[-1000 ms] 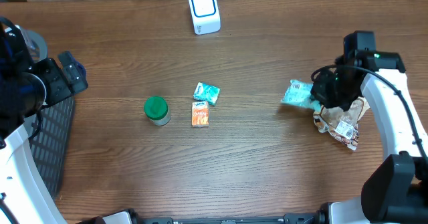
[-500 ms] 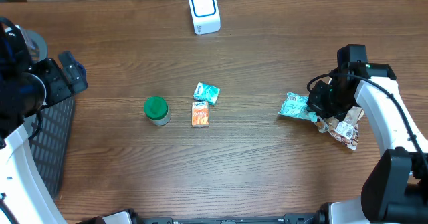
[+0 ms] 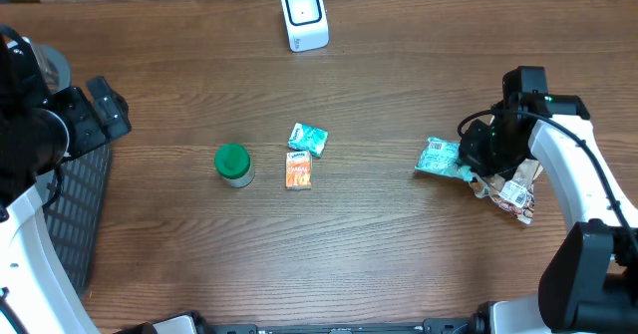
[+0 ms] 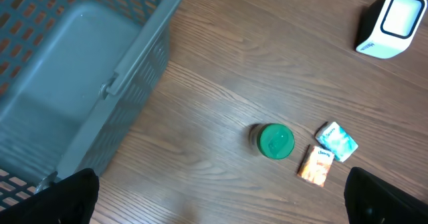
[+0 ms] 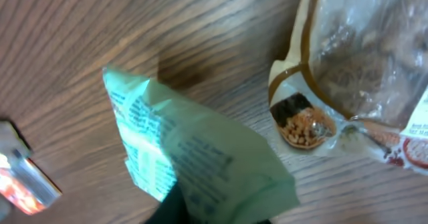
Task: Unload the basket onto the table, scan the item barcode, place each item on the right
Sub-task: 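Lower the green packet beside the brown pouch and open the right gripper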
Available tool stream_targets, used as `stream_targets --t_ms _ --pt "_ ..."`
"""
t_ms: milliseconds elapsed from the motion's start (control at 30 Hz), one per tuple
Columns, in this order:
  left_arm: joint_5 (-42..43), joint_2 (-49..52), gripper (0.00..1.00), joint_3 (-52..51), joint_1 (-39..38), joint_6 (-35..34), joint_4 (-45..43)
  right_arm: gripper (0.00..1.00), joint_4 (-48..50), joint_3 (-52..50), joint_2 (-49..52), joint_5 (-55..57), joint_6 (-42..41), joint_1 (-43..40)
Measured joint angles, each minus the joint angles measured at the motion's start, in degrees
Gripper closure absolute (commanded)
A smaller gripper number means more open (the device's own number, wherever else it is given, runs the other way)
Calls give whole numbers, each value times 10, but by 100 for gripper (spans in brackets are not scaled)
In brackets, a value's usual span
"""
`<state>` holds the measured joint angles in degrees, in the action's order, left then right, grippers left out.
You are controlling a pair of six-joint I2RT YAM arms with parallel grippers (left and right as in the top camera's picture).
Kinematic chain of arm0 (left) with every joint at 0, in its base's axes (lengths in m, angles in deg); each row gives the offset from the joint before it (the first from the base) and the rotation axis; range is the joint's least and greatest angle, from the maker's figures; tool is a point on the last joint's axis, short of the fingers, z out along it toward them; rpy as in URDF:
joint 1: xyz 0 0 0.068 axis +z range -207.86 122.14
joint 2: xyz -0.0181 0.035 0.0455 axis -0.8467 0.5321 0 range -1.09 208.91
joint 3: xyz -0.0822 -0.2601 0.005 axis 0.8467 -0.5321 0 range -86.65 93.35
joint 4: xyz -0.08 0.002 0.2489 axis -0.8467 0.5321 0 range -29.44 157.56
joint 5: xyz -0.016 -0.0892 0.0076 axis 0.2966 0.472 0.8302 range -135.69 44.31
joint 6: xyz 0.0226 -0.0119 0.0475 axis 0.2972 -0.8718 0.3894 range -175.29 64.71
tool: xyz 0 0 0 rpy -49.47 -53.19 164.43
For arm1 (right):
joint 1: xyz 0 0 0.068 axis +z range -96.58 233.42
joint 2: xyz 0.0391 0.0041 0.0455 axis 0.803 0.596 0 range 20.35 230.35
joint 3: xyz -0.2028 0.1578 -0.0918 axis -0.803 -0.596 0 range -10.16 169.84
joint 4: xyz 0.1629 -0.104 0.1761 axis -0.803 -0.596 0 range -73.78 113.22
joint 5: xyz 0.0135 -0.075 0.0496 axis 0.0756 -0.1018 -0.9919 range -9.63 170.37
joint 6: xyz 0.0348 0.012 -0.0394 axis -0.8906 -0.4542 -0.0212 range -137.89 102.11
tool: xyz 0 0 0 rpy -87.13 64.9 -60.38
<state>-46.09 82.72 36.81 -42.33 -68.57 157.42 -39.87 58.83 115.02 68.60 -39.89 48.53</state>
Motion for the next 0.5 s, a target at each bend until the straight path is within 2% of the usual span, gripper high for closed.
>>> stream_targets --t_ms 67,133,333,500 --pt "0 0 0 0 0 0 0 50 -5 -2 0 2 -2 0" --pt "0 0 0 0 0 0 0 47 -7 -2 0 2 1 0" --pt "0 0 0 0 0 0 0 47 -33 2 0 -1 12 0" --pt "0 0 1 0 0 0 0 48 -111 85 0 -15 45 1"
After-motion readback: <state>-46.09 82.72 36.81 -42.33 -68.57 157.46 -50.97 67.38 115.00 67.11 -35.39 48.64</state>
